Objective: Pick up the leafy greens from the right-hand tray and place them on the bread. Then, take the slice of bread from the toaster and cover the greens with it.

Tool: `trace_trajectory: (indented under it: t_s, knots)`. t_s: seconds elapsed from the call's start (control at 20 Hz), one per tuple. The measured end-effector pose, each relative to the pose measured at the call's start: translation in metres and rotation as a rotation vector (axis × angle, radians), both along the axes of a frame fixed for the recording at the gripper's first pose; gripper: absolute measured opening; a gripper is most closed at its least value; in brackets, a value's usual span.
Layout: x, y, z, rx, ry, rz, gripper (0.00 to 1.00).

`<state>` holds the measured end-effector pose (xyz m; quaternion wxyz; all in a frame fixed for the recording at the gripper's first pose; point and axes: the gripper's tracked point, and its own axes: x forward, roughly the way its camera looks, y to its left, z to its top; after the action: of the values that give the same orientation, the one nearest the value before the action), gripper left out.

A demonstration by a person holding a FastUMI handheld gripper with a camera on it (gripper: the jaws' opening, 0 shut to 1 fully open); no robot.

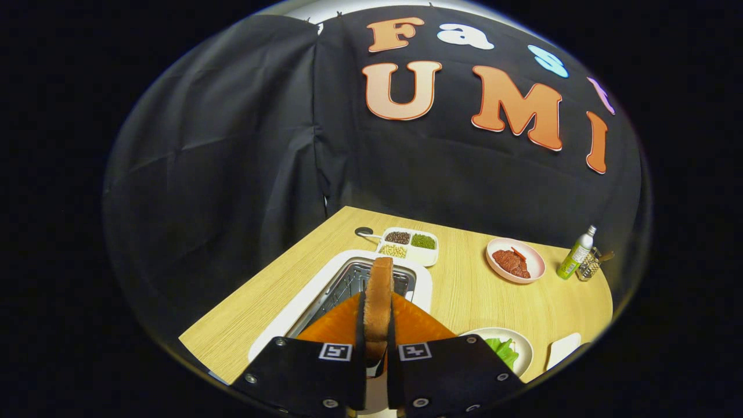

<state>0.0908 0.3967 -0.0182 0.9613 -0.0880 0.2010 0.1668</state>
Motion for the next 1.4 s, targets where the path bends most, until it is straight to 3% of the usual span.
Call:
trace_trajectory:
  t_s: [0.85, 1.4]
  knots:
    - [-0.021, -0.037, 0.086, 0.130, -0.149, 0.008, 0.13]
    - [-0.023, -0.088, 0.047, 0.127, -0.086, -0.035, 0.13]
